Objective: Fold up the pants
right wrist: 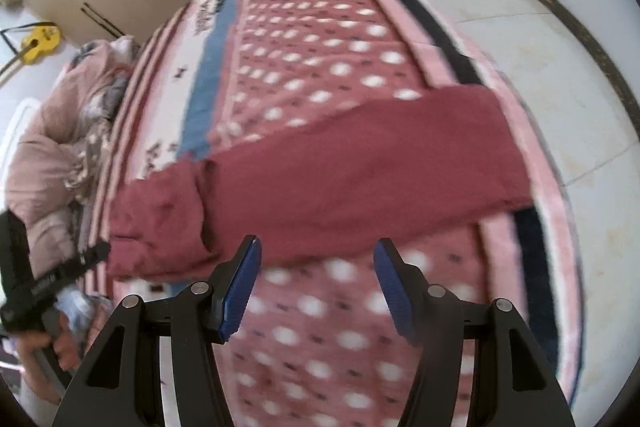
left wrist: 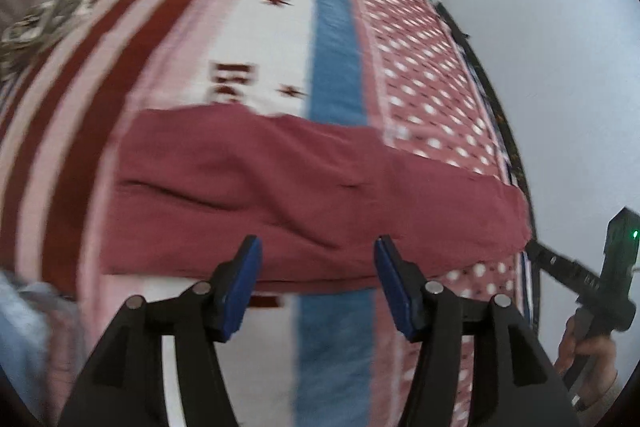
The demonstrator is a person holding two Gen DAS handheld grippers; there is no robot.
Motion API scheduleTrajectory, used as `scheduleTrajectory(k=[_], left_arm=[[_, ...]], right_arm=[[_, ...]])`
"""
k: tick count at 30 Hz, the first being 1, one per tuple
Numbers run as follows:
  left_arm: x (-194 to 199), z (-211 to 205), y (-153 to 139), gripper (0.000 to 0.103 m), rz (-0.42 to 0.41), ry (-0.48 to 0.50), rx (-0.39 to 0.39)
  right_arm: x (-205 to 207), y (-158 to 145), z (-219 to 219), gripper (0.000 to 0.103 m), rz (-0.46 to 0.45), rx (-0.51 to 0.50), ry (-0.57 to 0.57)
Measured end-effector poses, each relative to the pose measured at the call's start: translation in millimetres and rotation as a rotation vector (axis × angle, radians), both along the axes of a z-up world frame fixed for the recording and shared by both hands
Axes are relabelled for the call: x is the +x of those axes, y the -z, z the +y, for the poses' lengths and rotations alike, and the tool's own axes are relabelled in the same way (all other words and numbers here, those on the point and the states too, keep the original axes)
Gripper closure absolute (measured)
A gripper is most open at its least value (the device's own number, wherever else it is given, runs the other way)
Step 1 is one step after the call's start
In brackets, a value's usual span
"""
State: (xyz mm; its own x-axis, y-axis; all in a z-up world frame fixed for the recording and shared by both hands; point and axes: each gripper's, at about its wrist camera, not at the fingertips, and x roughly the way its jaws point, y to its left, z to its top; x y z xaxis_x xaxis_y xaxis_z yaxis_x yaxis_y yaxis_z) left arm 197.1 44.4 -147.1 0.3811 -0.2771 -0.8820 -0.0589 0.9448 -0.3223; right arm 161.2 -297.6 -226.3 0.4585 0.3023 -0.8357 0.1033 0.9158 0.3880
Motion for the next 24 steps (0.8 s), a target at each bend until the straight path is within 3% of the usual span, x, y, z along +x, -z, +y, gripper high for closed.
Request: scheduleTrajectory(k=[4, 11, 15, 19, 20, 22, 24], left_arm=[[10.6, 49.0, 1.6, 0.048, 0.022, -0.018, 0.064], [37.0, 97.2, 19.0, 0.048, 0.035, 0.038, 0.048], [41.3, 110.1, 31.5, 0.048, 0.049, 0.059, 0.021], [43.3, 118.3, 43.0, 0.048, 0.068, 0.053, -0.005], [44.1, 119.6, 46.3, 0.048, 0.075, 0.051, -0.009], [45.3, 120.5, 51.1, 0.048, 0.086, 0.050, -0.019], [46.2, 119.2, 52.6, 0.048, 0.092, 0.054, -0.025]], right_arm=[[32.5, -2.8, 52.3, 0.048, -0.028, 0.029, -0.054], [83.4, 38.0, 136.4, 0.047, 0.034, 0.016, -0.110], [100.7, 47.5, 151.0, 0.047, 0.014, -0.055, -0.090], [118.2, 59.6, 151.1, 0.048, 0.031, -0.027, -0.063], [120.5, 62.3, 152.3, 0.054, 0.040, -0.016, -0.062], [118.0, 62.0, 157.5, 0.092, 0.026, -0.051, -0.078], [111.1, 56.9, 157.4, 0.099, -0.004, -0.102, -0.070]])
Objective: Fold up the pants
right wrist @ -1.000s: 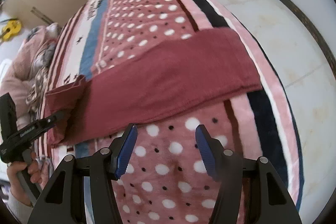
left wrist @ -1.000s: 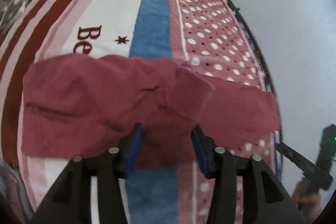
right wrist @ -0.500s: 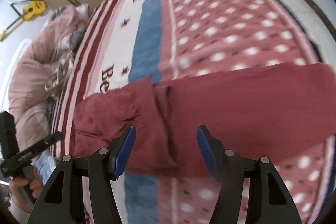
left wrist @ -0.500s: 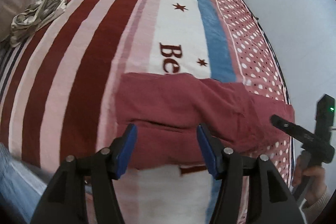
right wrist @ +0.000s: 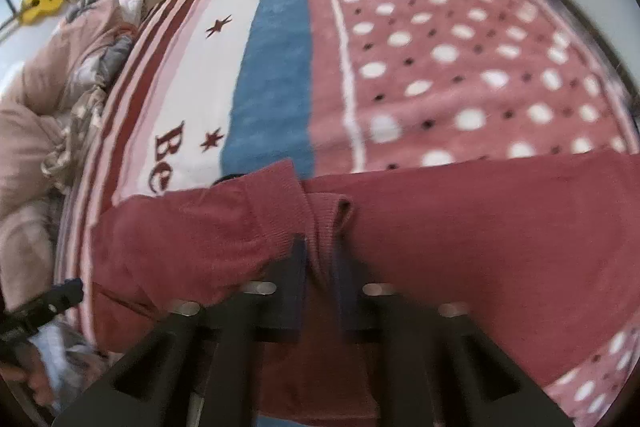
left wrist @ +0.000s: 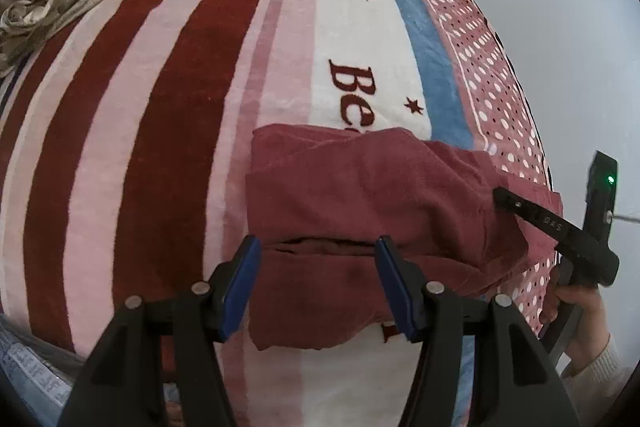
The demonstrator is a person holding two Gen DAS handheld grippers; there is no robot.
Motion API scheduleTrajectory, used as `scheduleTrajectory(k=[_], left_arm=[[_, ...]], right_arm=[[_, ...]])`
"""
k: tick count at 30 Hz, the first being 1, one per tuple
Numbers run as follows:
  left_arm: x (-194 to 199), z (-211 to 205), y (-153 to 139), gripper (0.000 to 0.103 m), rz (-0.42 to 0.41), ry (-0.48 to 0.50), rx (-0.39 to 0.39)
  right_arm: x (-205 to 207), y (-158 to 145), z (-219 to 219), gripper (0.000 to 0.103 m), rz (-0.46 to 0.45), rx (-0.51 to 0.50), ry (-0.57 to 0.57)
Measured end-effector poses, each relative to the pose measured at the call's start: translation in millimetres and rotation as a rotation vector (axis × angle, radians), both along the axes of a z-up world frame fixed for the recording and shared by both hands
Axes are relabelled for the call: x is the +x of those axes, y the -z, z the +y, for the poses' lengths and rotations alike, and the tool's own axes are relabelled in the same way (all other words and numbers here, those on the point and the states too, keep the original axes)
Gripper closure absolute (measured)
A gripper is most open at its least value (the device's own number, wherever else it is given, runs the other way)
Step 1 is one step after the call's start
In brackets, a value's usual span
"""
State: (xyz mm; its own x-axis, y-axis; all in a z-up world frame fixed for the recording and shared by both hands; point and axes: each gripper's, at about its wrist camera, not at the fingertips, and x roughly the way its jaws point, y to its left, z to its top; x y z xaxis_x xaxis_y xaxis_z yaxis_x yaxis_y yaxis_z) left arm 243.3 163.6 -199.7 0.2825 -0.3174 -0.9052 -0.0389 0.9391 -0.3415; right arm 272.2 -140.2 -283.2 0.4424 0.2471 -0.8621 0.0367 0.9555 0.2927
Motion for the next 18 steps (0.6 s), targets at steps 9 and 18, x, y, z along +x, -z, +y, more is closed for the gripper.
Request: scheduleTrajectory(k=[9, 18], left_arm=[[6.4, -16.3, -1.4, 0.048, -0.004, 0.045, 0.004], [11.2, -33.4, -17.2, 0.046, -0.039, 0.059, 0.059]], right_arm=[[-9.5, 0.6, -14.0, 0.079, 0.035, 0.018, 0.056], [-60.4, -23.3, -86.6, 0.056, -0.025, 0.009, 0.272]])
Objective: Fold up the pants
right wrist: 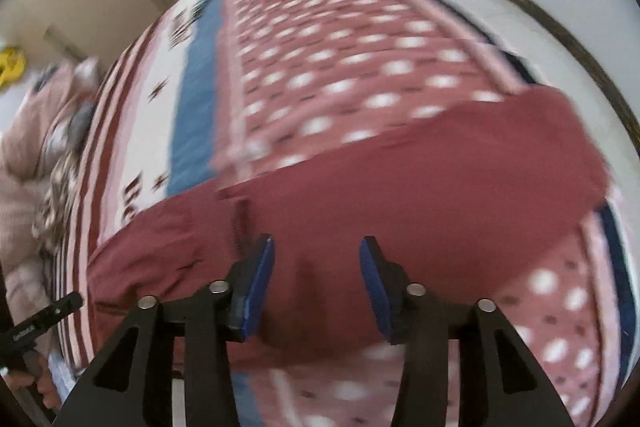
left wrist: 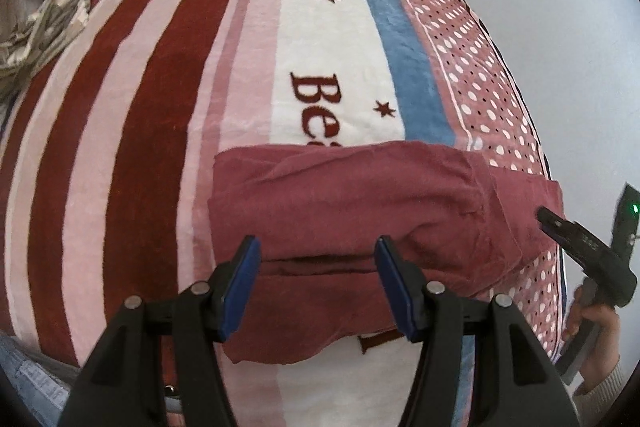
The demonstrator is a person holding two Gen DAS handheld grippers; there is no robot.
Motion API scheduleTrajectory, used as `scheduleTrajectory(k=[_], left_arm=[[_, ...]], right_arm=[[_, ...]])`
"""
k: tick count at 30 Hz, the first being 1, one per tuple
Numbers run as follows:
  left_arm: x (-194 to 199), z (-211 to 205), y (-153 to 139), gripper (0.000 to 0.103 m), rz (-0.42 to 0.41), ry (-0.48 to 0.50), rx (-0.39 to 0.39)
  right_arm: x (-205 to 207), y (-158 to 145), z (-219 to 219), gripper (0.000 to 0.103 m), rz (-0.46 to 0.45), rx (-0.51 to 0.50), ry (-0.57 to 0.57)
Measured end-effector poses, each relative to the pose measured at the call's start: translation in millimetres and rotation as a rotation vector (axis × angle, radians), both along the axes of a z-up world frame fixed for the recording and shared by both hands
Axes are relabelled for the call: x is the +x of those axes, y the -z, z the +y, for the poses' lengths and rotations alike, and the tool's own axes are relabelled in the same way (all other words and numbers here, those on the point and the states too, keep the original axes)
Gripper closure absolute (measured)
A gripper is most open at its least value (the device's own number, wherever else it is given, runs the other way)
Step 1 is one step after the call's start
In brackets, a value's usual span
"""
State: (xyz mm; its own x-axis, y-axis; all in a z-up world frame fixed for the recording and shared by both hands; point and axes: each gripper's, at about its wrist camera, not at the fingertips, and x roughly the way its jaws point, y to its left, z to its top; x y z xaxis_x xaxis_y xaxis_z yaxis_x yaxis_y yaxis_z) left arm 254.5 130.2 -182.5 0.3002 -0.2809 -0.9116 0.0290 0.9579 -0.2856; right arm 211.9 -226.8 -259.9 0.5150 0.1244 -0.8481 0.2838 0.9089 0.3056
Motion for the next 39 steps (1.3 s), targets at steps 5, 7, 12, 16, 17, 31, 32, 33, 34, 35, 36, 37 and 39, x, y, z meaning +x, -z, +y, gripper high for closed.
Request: scheduleTrajectory(k=[5, 7, 12, 16, 17, 31, 32, 33, 34, 35, 36, 37, 39], left_arm=[[-2.1, -11.9, -10.5, 0.039, -0.020, -0.034, 0.015], [-3.2, -17.1, -13.0, 0.038, -0.023, -0.055, 0.032], [-9.5, -23.4, -14.9, 0.037, -0.011, -0.153, 0.085], [-18.3, -23.5, -27.9, 0.037, -0.046, -0.228, 0.159], [-20.5, -24.9, -32.8, 0.035, -0.059, -0.245, 0.173], [-54.5, -54.9, -44.1, 0.028, -0.112, -0.375, 0.182], [-56.1, -56.0, -42.5, 0.028, -0.108, -0.374, 0.180], [-57.5, -57.0, -40.7, 0.028, -0.101, -0.370, 0.179], [-60.2, -57.4, -39.0, 0.028, -0.095, -0.371, 0.185], [-63.4, -57.2, -38.9, 0.028, -0.098, -0.376, 0.189], [-65.7, -57.0, -38.9, 0.028, -0.101, -0.377, 0.188], [-69.2, -55.6, -39.9, 0.028, -0.105, -0.380, 0.188], [-73.7, -51.5, -42.9, 0.028, -0.111, -0.392, 0.191]], right_arm=[[-36.5, -6.5, -70.2, 0.041, -0.017, -0.004, 0.168], [-46.3, -9.2, -92.4, 0.040, -0.032, -0.005, 0.204], [-62.0, 1.1, -139.7, 0.039, -0.045, 0.082, 0.267], [-68.3, 14.8, -160.0, 0.039, -0.030, 0.170, 0.258], [-68.3, 17.7, -162.3, 0.039, -0.025, 0.177, 0.241], [-52.4, 50.6, -194.2, 0.058, -0.098, 0.294, 0.098], [-51.3, 51.6, -195.6, 0.064, -0.106, 0.293, 0.097], [-50.9, 51.9, -196.7, 0.071, -0.114, 0.293, 0.097], [-50.0, 52.5, -197.9, 0.075, -0.118, 0.291, 0.098], [-49.4, 52.8, -199.1, 0.090, -0.123, 0.291, 0.100], [-49.1, 51.8, -200.6, 0.098, -0.136, 0.292, 0.100], [-48.6, 50.2, -200.8, 0.098, -0.142, 0.296, 0.095], [-47.9, 40.6, -198.4, 0.099, -0.166, 0.288, 0.085]])
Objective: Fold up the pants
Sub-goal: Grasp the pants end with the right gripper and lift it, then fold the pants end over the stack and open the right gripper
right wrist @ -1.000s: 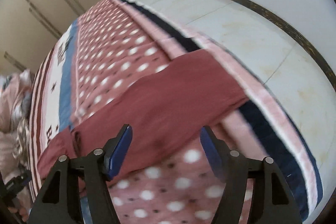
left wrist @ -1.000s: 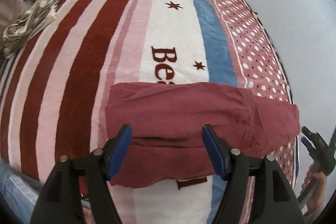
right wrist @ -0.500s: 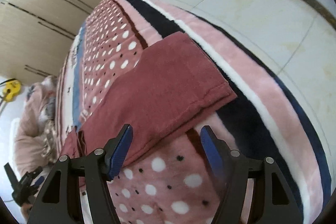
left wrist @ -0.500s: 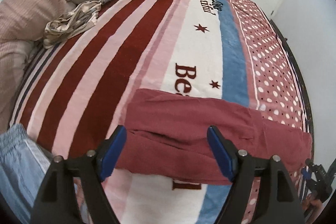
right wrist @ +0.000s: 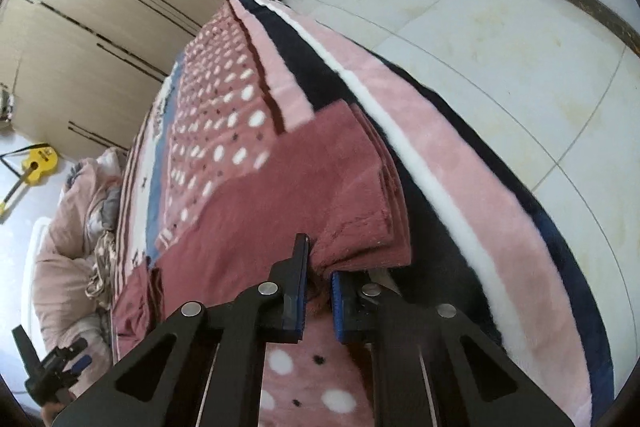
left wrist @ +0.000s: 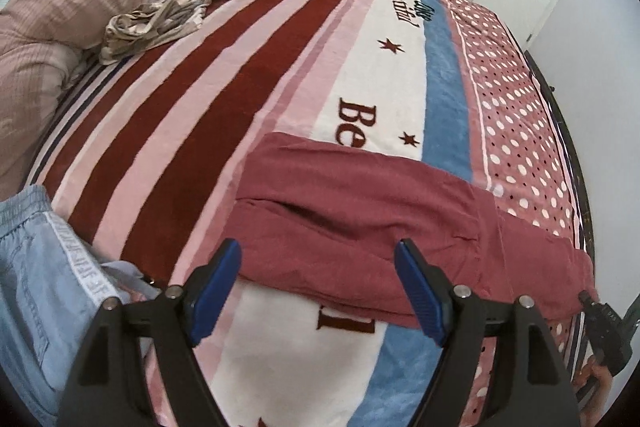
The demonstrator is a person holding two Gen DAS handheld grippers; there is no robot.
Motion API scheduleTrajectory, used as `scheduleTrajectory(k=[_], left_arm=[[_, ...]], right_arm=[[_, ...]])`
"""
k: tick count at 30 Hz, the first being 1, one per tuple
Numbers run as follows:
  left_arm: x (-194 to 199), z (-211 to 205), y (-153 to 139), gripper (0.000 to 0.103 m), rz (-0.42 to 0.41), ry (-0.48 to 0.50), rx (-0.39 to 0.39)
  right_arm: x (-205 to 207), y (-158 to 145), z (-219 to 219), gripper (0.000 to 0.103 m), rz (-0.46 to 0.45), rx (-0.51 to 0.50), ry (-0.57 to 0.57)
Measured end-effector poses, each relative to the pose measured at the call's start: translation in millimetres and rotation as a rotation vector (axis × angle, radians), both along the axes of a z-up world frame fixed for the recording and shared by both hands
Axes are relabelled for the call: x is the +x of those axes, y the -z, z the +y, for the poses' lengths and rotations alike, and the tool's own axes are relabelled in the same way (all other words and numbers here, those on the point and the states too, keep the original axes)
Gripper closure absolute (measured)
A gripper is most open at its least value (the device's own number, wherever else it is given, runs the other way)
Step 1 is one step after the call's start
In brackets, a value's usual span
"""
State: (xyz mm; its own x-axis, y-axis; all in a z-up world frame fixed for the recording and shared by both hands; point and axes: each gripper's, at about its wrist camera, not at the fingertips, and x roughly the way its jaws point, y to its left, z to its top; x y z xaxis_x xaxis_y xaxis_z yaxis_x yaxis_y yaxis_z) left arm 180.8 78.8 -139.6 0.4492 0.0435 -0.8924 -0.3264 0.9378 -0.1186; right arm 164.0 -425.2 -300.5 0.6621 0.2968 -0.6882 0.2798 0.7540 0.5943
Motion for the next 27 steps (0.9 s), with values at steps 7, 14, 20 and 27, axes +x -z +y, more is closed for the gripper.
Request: scheduleTrajectory(k=[7, 14, 20, 27], left_arm=[[-0.2, 24.1, -14.2, 0.028, -0.028, -0.011, -0.026], [8.4, 49.0, -22.9, 0.028, -0.050, 0.082, -0.065], [12.9, 65.3, -27.0, 0.028, -0.062, 0.215, -0.105], [17.7, 92.7, -31.8, 0.028, -0.066, 0.305, -0.135]], right_arm=[[13.0, -59.4, 34.8, 0.100, -0.093, -0.053, -0.075], [22.5, -113.7, 103.1, 0.101, -0.192, -0.123, -0.182], [31.3, -139.5, 167.2, 0.101, -0.238, -0.151, -0.247], [47.9, -154.5, 249.9, 0.101, -0.258, -0.148, -0.347]])
